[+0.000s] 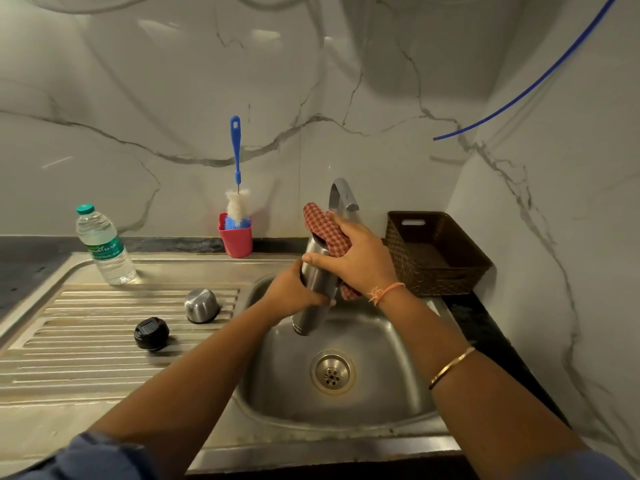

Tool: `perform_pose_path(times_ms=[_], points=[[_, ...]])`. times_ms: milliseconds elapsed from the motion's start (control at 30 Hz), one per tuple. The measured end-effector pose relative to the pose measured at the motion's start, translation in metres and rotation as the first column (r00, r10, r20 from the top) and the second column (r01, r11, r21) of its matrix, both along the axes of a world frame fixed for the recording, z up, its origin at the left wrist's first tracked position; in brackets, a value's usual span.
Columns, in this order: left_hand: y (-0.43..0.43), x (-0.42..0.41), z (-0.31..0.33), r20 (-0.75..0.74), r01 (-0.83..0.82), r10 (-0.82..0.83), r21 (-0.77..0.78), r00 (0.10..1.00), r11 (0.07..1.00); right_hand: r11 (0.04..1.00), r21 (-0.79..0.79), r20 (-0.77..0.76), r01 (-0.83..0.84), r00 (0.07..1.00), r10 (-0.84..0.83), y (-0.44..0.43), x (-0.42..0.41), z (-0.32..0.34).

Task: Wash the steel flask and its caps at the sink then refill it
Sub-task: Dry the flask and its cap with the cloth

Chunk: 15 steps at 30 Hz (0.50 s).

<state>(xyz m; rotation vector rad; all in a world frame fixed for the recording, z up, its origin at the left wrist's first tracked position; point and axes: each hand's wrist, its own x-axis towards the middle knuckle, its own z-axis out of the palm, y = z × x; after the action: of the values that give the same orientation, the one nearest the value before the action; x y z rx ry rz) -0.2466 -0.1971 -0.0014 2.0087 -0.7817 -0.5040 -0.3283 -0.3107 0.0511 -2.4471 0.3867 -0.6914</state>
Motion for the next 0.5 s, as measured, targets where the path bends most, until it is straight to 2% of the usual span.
perform_pose_path(times_ms=[67, 133, 267, 400, 500], points=[[0.001, -0.002, -0.004, 0.081, -0.076, 0.079, -0.039, 0.994, 0.996, 1.000, 0.014, 0.092, -0.019, 0.996, 0.017, 0.003, -0.004, 0.001], [0.001, -0.002, -0.007, 0.096, -0.127, 0.134, -0.080, 0.986, 0.989, 0.999, 0.024, 0.168, -0.033, 0.985, 0.028, 0.006, -0.007, 0.000], [0.005, -0.010, -0.029, 0.104, -0.150, 0.147, 0.016, 0.984, 0.989, 0.987, 0.145, 0.041, -0.065, 0.997, 0.060, 0.006, -0.005, -0.018], [0.009, -0.016, -0.031, 0.157, -0.269, 0.275, -0.058, 0.948, 0.961, 0.982, 0.137, 0.144, -0.130, 0.983, 0.110, 0.009, -0.007, -0.027], [0.009, -0.011, -0.032, 0.179, -0.258, 0.254, -0.001, 0.950, 0.966, 0.960, 0.261, 0.167, -0.101, 0.984, 0.058, 0.011, -0.003, -0.032]])
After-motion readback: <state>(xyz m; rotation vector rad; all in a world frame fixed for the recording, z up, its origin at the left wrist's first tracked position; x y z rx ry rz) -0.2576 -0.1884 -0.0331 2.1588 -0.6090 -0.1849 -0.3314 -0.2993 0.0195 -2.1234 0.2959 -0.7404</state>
